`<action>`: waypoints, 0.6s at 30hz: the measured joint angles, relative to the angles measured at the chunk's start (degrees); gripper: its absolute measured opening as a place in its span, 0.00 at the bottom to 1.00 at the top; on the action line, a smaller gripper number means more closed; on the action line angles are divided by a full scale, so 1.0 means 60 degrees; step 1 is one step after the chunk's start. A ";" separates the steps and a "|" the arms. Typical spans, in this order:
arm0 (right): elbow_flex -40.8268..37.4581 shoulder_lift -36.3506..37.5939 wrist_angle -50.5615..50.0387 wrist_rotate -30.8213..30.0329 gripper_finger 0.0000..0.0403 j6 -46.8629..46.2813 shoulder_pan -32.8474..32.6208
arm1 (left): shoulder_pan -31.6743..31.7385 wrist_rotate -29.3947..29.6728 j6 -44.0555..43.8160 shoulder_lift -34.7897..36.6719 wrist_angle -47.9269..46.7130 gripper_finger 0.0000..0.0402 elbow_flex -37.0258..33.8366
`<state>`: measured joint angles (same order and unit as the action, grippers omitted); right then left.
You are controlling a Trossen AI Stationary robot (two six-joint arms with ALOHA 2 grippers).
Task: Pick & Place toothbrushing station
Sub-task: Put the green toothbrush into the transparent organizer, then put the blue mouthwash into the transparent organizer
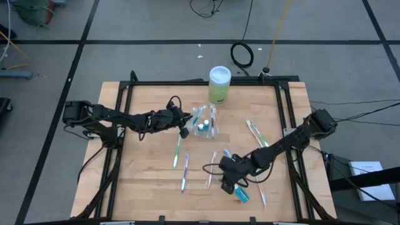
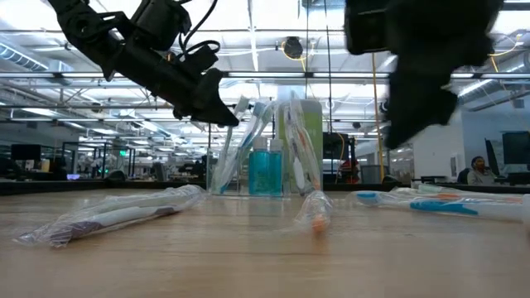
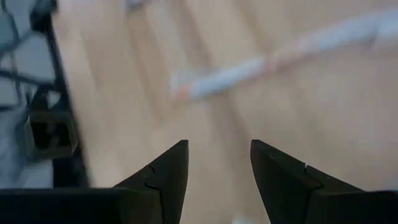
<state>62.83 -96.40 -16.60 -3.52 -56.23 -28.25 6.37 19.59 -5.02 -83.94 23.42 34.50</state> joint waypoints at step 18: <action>-0.0380 -0.0011 -0.1015 0.1286 0.41 -0.2919 -0.0861 | -0.0007 0.0000 0.0035 0.0759 -0.0197 0.45 -0.0022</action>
<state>60.55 -96.47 -22.69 4.20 -73.75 -33.42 6.33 19.59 -4.81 -79.39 22.24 34.37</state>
